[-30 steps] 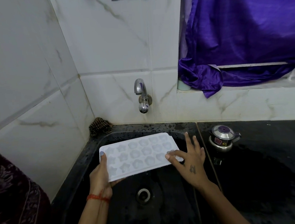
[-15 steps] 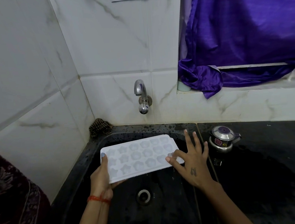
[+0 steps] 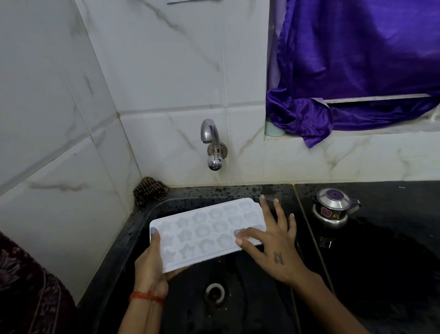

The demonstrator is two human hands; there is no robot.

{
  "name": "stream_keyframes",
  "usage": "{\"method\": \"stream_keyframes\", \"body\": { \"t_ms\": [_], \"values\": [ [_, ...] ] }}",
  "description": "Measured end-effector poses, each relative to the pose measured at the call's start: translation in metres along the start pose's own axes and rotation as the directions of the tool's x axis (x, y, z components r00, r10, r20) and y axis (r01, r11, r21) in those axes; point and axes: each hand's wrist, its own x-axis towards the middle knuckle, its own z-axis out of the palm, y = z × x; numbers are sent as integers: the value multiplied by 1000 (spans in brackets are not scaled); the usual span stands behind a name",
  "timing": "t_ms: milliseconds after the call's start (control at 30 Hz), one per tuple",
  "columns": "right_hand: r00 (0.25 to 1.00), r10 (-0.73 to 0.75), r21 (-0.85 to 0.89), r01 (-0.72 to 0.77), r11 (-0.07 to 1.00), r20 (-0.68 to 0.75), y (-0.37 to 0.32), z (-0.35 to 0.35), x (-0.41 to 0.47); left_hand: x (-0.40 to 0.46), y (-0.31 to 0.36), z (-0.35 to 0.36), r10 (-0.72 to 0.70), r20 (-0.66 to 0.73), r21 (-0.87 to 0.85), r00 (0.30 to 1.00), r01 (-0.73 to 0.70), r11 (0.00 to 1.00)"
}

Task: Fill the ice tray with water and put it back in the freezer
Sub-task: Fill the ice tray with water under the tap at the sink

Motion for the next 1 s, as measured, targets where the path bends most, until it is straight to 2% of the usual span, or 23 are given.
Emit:
{"method": "stream_keyframes", "body": {
  "t_ms": [100, 233, 467, 567, 633, 800, 1000],
  "values": [
    [998, -13, 26, 11, 1000, 58, 0, -1, -1, 0, 1, -1, 1, -2, -4, 1000, -2, 1000],
    [998, 4, 70, -8, 997, 56, 2, -3, -1, -2, 0, -2, -4, -4, -2, 1000, 4, 1000],
    [999, -45, -164, 44, 986, 2, 4, -3, 0, -2, -2, -1, -3, -16, 20, 1000, 4, 1000],
    [999, -38, -200, 40, 979, 18, 3, -3, -1, -1, -2, -1, -8, -18, 35, 1000, 8, 999],
    [999, -31, -159, 37, 987, 39, 3, -2, -1, 0, -2, 0, -4, -20, 29, 1000, 5, 1000],
    [994, 35, 85, -43, 995, 102, 3, 0, 0, 0, -3, 0, 5, -19, 25, 1000, -4, 1000],
    [986, 87, 151, -109, 983, 146, 4, -3, 2, 0, -5, 0, -10, -9, 39, 1000, 10, 999]
  ]
}}
